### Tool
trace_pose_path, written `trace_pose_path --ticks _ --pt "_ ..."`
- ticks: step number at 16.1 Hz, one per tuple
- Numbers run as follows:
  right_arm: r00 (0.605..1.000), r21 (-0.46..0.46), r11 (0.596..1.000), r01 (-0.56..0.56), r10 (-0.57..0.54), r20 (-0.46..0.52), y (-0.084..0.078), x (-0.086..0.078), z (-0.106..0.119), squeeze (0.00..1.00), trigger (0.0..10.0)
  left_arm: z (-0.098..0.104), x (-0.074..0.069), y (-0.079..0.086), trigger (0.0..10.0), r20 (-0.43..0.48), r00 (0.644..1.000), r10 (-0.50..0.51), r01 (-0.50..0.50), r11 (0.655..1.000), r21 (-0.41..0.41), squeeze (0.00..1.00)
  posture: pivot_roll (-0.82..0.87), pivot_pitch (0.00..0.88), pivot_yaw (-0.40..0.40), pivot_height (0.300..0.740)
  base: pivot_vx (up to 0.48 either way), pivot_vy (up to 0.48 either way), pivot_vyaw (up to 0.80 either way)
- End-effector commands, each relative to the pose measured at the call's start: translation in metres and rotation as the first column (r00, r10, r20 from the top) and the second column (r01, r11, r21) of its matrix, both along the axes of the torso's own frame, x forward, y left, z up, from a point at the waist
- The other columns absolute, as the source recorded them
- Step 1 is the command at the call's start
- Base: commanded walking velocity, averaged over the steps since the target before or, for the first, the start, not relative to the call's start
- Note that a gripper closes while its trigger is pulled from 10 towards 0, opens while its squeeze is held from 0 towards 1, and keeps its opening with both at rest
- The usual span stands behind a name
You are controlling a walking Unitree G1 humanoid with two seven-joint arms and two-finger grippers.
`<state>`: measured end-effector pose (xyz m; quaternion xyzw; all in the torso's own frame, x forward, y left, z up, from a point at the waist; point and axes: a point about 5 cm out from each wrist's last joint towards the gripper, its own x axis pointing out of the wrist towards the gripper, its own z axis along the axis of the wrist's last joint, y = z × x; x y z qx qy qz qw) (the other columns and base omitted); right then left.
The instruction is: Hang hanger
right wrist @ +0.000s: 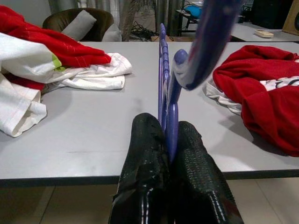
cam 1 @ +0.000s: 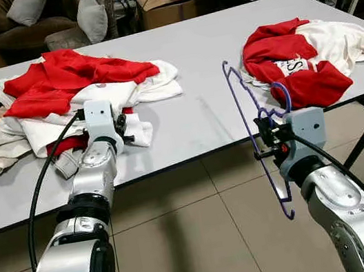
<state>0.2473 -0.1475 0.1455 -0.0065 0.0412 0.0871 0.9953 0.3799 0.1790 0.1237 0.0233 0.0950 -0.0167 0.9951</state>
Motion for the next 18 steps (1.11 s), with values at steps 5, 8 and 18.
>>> trace_pose_path --ticks 5,8,18 --pt "1.0 -0.01 1.0 0.006 -0.006 0.015 0.0 0.004 0.002 0.0 10.0 0.015 0.007 -0.001 0.0 0.048 0.999 -0.017 0.018 1.0 -0.017 0.0 -0.16 0.0 0.009 0.74 0.0 0.0 0.0" --pt "0.999 -0.011 0.999 0.044 -0.043 0.023 -0.005 0.008 0.003 0.0 10.0 0.049 0.019 -0.014 0.0 0.15 0.985 -0.088 0.088 0.996 0.003 0.0 -0.15 0.0 0.006 0.74 0.0 0.0 0.0" --pt "0.977 0.045 0.982 0.186 -0.189 0.093 -0.024 0.014 0.013 0.0 10.0 0.106 0.018 -0.147 0.0 0.312 0.796 -0.519 0.537 0.843 0.03 0.0 -0.19 0.0 0.044 0.74 0.0 0.0 0.0"
